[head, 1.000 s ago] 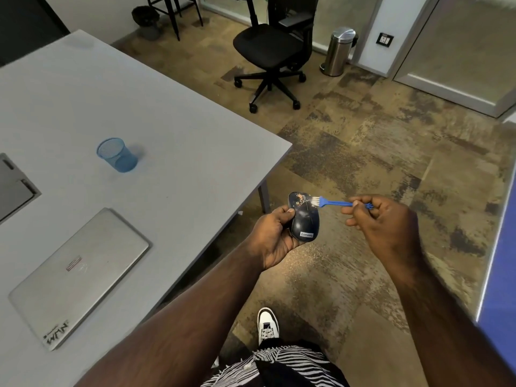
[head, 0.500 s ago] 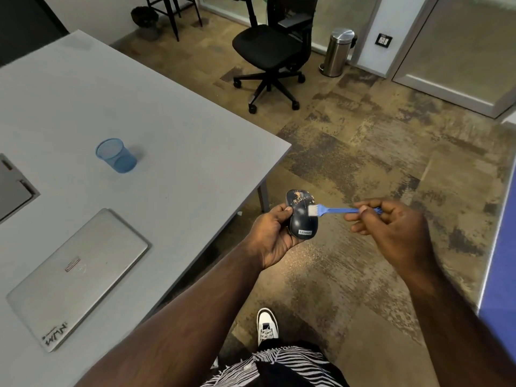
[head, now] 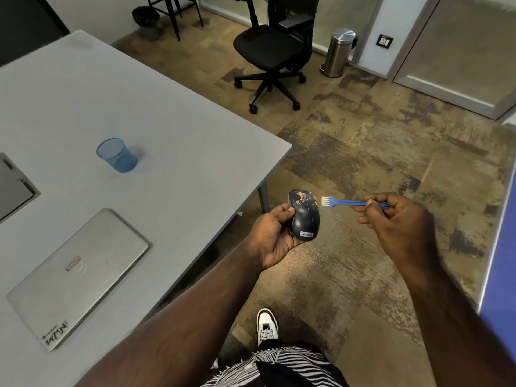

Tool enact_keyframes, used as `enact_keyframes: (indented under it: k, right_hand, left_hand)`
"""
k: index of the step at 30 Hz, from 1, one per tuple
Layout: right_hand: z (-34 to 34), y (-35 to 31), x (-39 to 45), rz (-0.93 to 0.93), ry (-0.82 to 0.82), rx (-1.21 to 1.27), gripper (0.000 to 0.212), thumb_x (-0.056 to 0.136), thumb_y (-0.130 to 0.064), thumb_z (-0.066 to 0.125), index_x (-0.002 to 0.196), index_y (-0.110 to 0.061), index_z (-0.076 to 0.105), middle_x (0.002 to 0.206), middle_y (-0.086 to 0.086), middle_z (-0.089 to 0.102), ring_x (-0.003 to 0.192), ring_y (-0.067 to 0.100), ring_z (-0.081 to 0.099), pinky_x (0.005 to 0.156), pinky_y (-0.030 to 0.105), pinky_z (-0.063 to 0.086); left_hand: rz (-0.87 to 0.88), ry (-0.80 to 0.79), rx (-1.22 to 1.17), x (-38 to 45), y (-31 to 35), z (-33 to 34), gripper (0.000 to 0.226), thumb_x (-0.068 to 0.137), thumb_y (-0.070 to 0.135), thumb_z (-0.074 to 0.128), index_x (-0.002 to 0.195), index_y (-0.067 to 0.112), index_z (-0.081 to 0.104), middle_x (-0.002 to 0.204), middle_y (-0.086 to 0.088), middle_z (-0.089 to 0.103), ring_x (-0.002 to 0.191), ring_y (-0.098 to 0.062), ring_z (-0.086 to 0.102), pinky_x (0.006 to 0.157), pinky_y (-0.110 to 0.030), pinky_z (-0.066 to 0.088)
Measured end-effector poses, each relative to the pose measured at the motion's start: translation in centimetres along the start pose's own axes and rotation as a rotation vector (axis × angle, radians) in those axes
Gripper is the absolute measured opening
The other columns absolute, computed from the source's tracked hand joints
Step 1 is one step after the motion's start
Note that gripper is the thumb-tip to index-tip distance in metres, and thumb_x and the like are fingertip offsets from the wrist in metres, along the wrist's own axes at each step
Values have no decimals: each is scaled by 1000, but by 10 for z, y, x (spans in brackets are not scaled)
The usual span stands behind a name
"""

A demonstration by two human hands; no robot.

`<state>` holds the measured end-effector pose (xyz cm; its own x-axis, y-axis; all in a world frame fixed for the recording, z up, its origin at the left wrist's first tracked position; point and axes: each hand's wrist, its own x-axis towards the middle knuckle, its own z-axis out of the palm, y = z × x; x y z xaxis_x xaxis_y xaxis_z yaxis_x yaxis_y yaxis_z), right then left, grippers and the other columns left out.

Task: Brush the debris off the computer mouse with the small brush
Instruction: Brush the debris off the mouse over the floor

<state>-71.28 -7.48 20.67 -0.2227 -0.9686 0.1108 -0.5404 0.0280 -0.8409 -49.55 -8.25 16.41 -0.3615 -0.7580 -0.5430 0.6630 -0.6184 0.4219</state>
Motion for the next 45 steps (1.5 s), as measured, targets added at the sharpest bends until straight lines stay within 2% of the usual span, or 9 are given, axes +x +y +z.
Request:
enact_keyframes:
  k: [3, 5, 9, 18, 22, 26, 35, 40, 45]
  right_hand:
    - [0, -2, -1, 20, -54, 101, 14, 83, -39, 60, 88, -32, 71, 74, -14, 77, 62, 4, 75, 57, 27, 61]
    - [4, -2, -3, 30, -103, 91, 8, 88, -29, 63, 88, -32, 71, 77, -15, 78, 63, 4, 75, 57, 21, 59]
    - [2, 3, 7, 94, -4, 38, 13, 95, -19, 62, 91, -29, 70, 72, -10, 76, 64, 3, 75, 63, 31, 62]
    - [2, 8, 13, 128, 22, 85, 16, 95, -19, 62, 87, -31, 68, 75, -7, 78, 63, 5, 75, 60, 28, 60]
    - [5, 5, 11, 109, -72, 116, 14, 95, -17, 62, 90, -28, 70, 77, -12, 78, 62, 8, 75, 56, 21, 58]
    - [7, 10, 15, 143, -14, 47, 13, 96, -19, 61, 91, -27, 70, 75, -8, 77, 64, 5, 75, 62, 30, 60]
    - [5, 8, 19, 160, 14, 103, 12, 96, -17, 61, 95, -19, 73, 74, -6, 77, 61, 4, 74, 54, 18, 56]
    - [10, -2, 13, 103, -172, 140, 15, 95, -16, 61, 89, -25, 71, 78, -7, 79, 61, 11, 75, 57, 23, 59]
    - [8, -1, 21, 122, -15, 92, 16, 96, -19, 61, 87, -30, 68, 77, -5, 78, 62, 4, 74, 61, 28, 59]
  left_hand:
    - [-1, -9, -8, -1, 0, 0, 32, 99, 8, 35, 117, 6, 61, 110, -14, 71, 101, -26, 68, 94, -48, 51]
    - [1, -15, -1, -1, 1, 0, 32, 100, 10, 34, 117, 6, 61, 111, -15, 71, 103, -27, 66, 95, -48, 50]
    - [-1, -23, 4, -2, 0, 0, 32, 100, 9, 34, 117, 6, 61, 111, -15, 69, 102, -27, 66, 93, -47, 52]
    - [-27, -35, -15, -2, 0, -3, 33, 100, 11, 36, 121, 6, 60, 113, -16, 70, 103, -27, 68, 92, -47, 53]
    - [-28, -25, -25, 0, -1, -3, 34, 100, 12, 36, 123, 5, 60, 116, -17, 70, 107, -29, 67, 93, -48, 53]
    - [-44, -26, -23, -1, -2, -3, 34, 100, 11, 36, 124, 4, 58, 117, -18, 69, 107, -30, 67, 93, -49, 53]
    - [-50, -9, 24, -2, -2, -3, 36, 101, 11, 36, 131, 3, 53, 125, -19, 62, 110, -30, 63, 95, -49, 51]
    - [-41, -20, 42, -1, -2, 0, 34, 101, 12, 34, 123, 4, 59, 122, -19, 64, 110, -30, 62, 98, -50, 48]
    - [-47, -37, 35, -2, -4, 0, 32, 100, 12, 36, 121, 6, 60, 120, -16, 64, 107, -27, 63, 100, -49, 46]
